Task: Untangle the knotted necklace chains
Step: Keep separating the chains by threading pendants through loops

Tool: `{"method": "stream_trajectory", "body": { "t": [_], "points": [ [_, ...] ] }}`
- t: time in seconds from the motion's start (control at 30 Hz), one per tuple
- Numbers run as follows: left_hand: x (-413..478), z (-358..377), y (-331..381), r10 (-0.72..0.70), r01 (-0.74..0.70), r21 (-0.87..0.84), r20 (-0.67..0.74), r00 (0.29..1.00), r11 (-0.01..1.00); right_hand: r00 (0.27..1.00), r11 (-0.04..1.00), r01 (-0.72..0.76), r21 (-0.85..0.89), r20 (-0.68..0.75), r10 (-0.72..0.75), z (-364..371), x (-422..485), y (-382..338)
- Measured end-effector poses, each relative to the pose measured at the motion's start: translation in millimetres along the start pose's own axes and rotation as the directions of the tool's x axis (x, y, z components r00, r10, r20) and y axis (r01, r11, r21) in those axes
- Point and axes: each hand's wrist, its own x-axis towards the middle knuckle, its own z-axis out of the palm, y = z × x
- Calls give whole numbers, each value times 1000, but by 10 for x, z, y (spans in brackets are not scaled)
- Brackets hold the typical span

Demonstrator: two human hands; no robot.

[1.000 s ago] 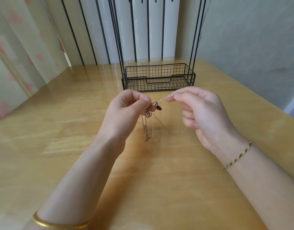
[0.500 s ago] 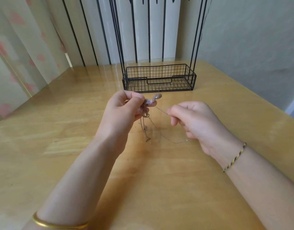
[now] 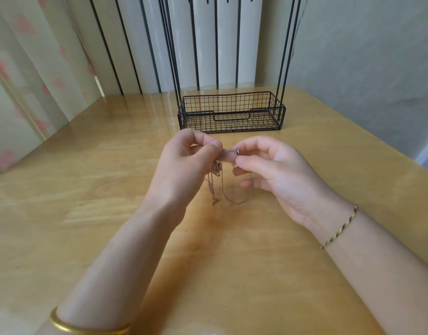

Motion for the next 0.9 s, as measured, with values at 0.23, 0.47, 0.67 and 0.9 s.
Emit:
{"method": "stream_trajectory", "body": {
  "t": [0.23,0.47,0.67,0.9],
  "points": [
    [-6,16,-18,38,-40,57,19,999,998,984,949,128,-289,-80,-157,-1,21,42],
    [-1,33,-70,115,-108,216,-16,993,970,973,939,136,-316,-138,-187,3,16,11],
    [-8,32,-18,-10,11,78,-15,1000,997,998,998,50,-25,-48,-51,25,1,-2],
    [-17,8,15,-98,100,-69,35,995,993,999,1000,-15,8,37,14,39,-13,25]
  ]
}}
